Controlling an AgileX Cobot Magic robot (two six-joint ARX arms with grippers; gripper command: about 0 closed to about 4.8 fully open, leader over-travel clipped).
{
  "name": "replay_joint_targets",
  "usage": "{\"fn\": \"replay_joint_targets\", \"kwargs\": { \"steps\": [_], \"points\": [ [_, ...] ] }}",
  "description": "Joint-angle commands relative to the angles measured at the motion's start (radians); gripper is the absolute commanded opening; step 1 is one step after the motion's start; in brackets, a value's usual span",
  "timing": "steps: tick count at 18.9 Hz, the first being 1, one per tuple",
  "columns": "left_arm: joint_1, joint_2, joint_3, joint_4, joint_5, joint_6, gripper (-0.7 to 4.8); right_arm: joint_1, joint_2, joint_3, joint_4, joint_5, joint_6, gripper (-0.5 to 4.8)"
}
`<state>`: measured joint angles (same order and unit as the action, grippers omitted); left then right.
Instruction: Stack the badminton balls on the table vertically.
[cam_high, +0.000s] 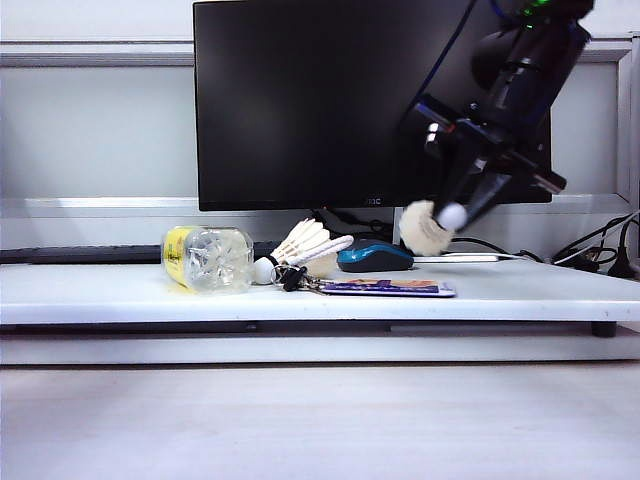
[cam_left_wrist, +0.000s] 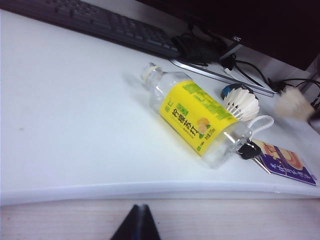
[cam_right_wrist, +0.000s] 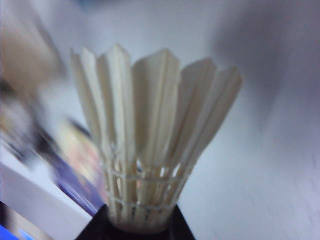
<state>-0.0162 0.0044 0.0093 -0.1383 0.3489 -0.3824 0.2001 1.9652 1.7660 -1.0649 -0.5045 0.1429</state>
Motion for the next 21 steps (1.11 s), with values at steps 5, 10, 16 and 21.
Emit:
{"fn": "replay_joint_targets", "kwargs": {
  "steps": [5, 10, 16, 21],
  "points": [
    [-0.001, -0.003, -0.001, -0.019, 0.014, -0.018, -0.05, -0.01, -0.005, 0.002, 0.208, 0.056, 0.411, 0.81],
    [-0.001, -0.003, -0.001, -0.018, 0.014, -0.018, -0.05, -0.005, -0.005, 0.002, 0.095, 0.164, 0.648, 0.85],
    [-0.001, -0.003, -0.001, -0.018, 0.014, -0.018, -0.05, 0.07, -0.011, 0.002, 0.07, 0.403, 0.809, 0.86],
    [-0.001, -0.003, -0.001, -0.018, 0.016, -0.018, -0.05, 0.142, -0.01, 0.002, 0.137, 0.493, 0.975, 1.0]
  ]
}}
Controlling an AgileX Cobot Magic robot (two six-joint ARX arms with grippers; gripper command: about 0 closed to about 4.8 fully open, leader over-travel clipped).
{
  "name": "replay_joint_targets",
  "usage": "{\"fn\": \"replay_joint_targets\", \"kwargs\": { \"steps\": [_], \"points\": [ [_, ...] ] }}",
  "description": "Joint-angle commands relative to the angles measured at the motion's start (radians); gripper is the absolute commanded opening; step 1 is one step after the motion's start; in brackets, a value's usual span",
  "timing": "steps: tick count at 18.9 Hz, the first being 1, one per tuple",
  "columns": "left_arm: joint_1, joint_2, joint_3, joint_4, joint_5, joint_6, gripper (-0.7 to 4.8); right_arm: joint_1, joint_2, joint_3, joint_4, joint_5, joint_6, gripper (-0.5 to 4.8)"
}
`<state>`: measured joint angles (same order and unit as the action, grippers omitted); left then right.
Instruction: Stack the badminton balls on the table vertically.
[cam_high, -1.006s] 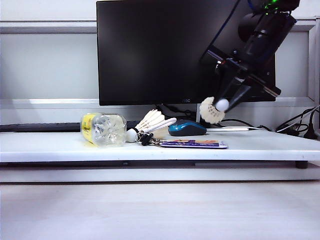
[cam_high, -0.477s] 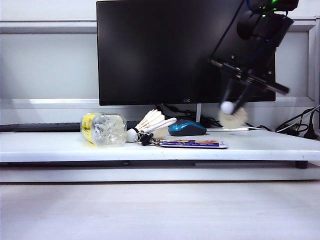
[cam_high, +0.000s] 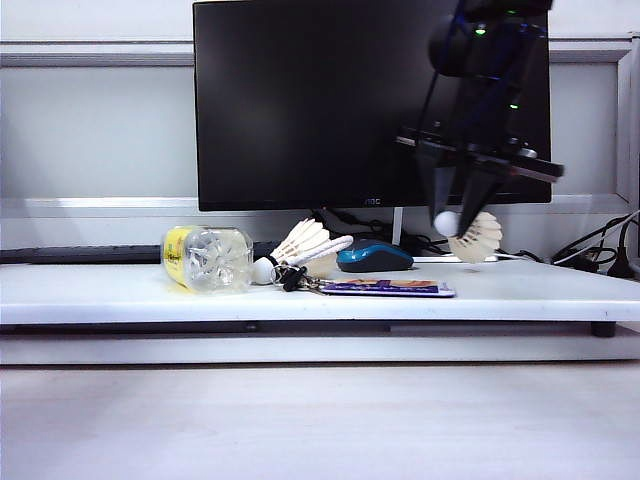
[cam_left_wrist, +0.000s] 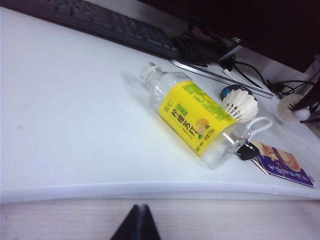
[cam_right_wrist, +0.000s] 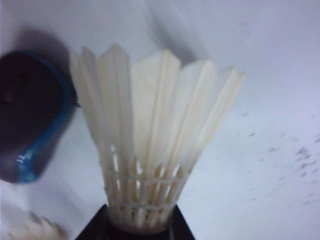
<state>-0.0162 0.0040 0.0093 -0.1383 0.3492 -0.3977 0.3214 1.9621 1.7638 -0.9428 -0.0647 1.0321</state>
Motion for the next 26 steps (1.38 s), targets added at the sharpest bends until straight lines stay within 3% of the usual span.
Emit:
{"fn": "replay_joint_targets", "kwargs": {
  "steps": [1, 3, 9, 11, 12, 17, 18, 20, 22, 24, 26],
  "points": [
    [-0.001, -0.003, -0.001, -0.018, 0.018, -0.003, -0.05, 0.037, -0.006, 0.005, 0.016, 0.075, 0.113, 1.23],
    [-0.001, -0.003, -0.001, -0.018, 0.022, -0.003, -0.05, 0.051, -0.006, 0.005, 0.018, 0.098, 0.138, 1.59],
    [-0.001, -0.003, -0.001, -0.018, 0.023, -0.003, -0.05, 0.079, -0.003, 0.004, 0.011, 0.138, 0.172, 1.63],
    [-0.001, -0.003, -0.001, -0.018, 0.023, -0.003, -0.05, 0.079, -0.003, 0.004, 0.014, 0.138, 0.171, 1.95],
    [-0.001, -0.003, -0.001, -0.018, 0.023, -0.003, -0.05, 0.079, -0.001, 0.004, 0.014, 0.137, 0.167, 2.19],
    [-0.001, -0.003, -0.001, -0.018, 0.028, -0.003, -0.05, 0.079, 0.003, 0.004, 0.086, 0.1, 0.1, 2.22],
    [-0.001, -0.003, -0.001, -0.018, 0.034, -0.003, -0.05, 0.076, 0.003, 0.004, 0.128, 0.069, 0.015, 2.22],
    [-0.001, -0.003, -0.001, -0.018, 0.051, -0.003, -0.05, 0.063, 0.003, 0.006, 0.241, -0.069, -0.367, 2.22],
    [-0.003, -0.003, -0.001, -0.018, 0.059, -0.003, -0.05, 0.063, -0.003, 0.034, 0.158, -0.127, -0.851, 2.21],
    [-0.006, -0.003, -0.001, -0.018, 0.059, -0.002, -0.05, 0.067, -0.004, 0.066, 0.002, -0.041, -1.22, 2.21],
    [-0.006, -0.003, 0.0, -0.018, 0.06, -0.002, -0.05, 0.079, -0.006, 0.076, -0.145, 0.146, -1.536, 2.21]
  ]
}}
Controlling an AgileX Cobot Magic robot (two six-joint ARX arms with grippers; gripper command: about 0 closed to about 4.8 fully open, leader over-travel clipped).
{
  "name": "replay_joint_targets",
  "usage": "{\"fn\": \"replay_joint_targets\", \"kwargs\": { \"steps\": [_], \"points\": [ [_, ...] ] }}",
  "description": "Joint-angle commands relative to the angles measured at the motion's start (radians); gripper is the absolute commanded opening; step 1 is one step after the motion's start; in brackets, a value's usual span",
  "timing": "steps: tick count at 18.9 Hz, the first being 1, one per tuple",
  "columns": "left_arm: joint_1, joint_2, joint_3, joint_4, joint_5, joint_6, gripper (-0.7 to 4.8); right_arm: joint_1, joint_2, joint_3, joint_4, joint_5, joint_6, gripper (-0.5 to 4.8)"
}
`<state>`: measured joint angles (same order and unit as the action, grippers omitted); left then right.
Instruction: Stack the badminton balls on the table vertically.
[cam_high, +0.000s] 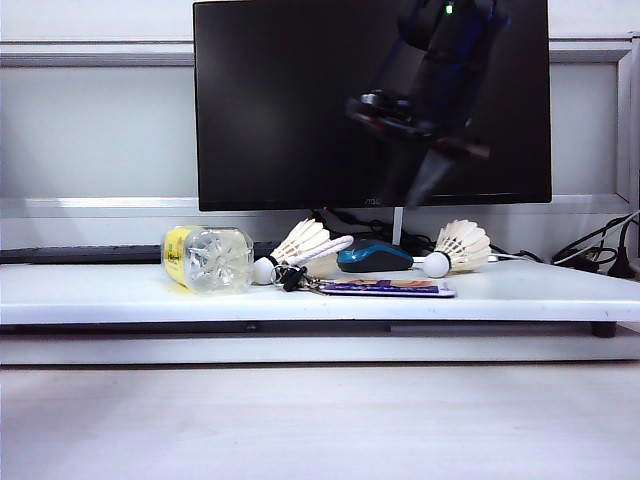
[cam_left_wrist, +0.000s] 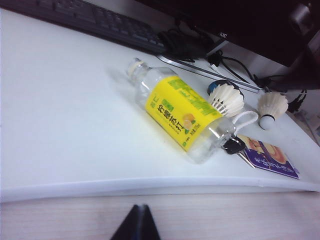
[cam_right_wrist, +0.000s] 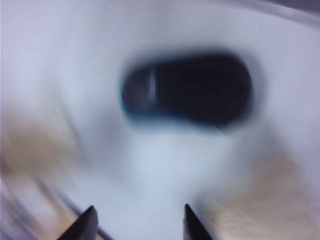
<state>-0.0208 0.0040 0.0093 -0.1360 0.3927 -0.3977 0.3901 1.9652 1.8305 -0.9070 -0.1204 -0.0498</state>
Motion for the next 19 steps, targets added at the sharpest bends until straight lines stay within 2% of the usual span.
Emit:
{"fn": "replay_joint_targets", "kwargs": {
  "steps": [1, 2, 5, 8, 9, 11, 12, 15, 19],
  "points": [
    [-0.001, -0.003, 0.0, -0.02, 0.016, -0.002, -0.05, 0.01, -0.009, 0.008, -0.219, 0.264, -0.529, 2.21],
    [-0.001, -0.003, 0.0, -0.02, 0.016, -0.002, -0.05, 0.011, -0.006, 0.005, -0.253, 0.323, -0.603, 2.21],
    [-0.001, -0.003, 0.0, -0.02, 0.016, -0.002, -0.05, 0.01, -0.007, 0.005, -0.24, 0.313, -0.615, 2.23],
    [-0.001, -0.003, 0.0, -0.02, 0.015, -0.001, -0.05, 0.023, -0.007, 0.005, -0.229, 0.204, -0.599, 2.34],
    [-0.001, -0.003, 0.0, -0.02, 0.016, -0.001, -0.05, 0.024, -0.007, 0.007, -0.22, 0.18, -0.544, 2.34],
    [-0.001, -0.003, 0.0, -0.02, 0.015, 0.002, -0.05, 0.034, -0.008, 0.007, -0.212, 0.186, -0.549, 2.34],
    [-0.001, -0.003, 0.0, -0.02, 0.015, 0.005, -0.05, 0.036, -0.008, 0.007, -0.219, 0.193, -0.586, 2.34],
    [-0.001, -0.003, 0.0, -0.02, 0.014, 0.006, -0.05, 0.066, -0.007, 0.007, -0.252, 0.217, -0.835, 2.34],
    [-0.001, -0.003, 0.0, -0.02, 0.015, 0.006, -0.05, 0.075, -0.005, 0.006, -0.232, 0.191, -1.037, 2.34]
  ]
}}
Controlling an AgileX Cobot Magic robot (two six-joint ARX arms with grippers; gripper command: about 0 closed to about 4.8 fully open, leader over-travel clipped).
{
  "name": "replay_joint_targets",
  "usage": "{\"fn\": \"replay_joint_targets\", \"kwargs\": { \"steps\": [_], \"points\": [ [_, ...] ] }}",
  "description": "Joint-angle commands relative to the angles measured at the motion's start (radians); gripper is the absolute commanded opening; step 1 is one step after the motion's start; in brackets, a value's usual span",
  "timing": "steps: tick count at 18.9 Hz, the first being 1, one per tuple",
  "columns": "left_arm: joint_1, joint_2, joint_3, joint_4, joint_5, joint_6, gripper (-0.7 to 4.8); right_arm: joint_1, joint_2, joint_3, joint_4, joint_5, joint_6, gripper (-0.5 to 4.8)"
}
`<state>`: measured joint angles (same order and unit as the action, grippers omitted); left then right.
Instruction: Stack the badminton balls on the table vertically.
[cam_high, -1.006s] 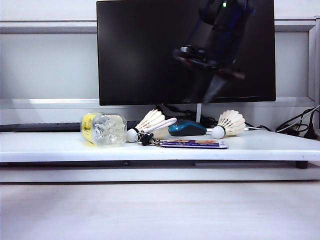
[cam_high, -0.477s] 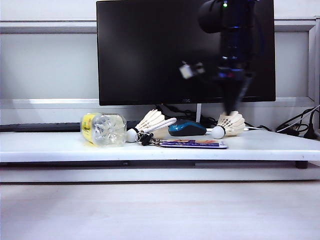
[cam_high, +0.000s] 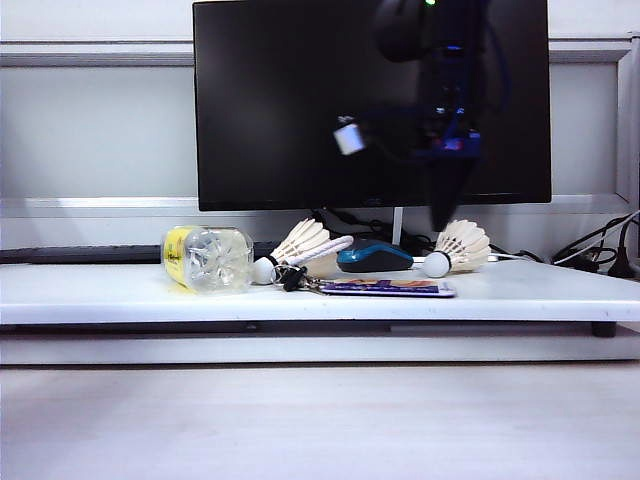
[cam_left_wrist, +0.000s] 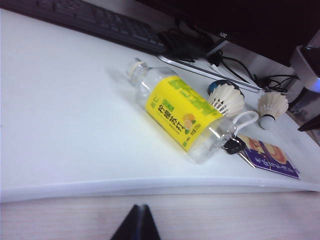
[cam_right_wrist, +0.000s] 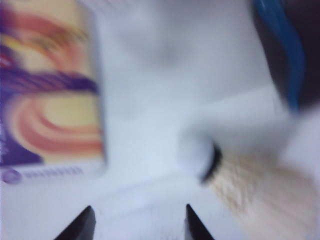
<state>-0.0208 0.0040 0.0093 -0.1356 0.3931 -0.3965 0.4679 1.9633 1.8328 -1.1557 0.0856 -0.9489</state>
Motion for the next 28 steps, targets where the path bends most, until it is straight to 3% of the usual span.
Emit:
{"fn": "replay_joint_targets", "kwargs": {
  "steps": [1, 4, 12, 17, 28],
  "points": [
    [-0.001, -0.003, 0.0, -0.021, 0.014, 0.008, -0.05, -0.001, -0.003, 0.004, 0.016, -0.029, -0.234, 2.34],
    [-0.001, -0.003, 0.0, -0.021, 0.014, 0.058, -0.05, -0.002, -0.003, 0.004, 0.026, -0.017, -0.408, 2.34],
    [-0.001, -0.003, 0.0, -0.021, 0.014, 0.076, -0.05, -0.002, 0.021, 0.003, 0.069, -0.036, -0.523, 2.35],
    [-0.001, -0.003, -0.001, -0.021, 0.013, 0.08, -0.05, -0.002, 0.045, 0.003, 0.127, 0.055, -0.667, 2.35],
    [-0.001, -0.003, -0.001, -0.02, 0.013, 0.109, -0.05, -0.014, 0.097, 0.003, 0.13, 0.107, -0.702, 2.34]
  ]
}}
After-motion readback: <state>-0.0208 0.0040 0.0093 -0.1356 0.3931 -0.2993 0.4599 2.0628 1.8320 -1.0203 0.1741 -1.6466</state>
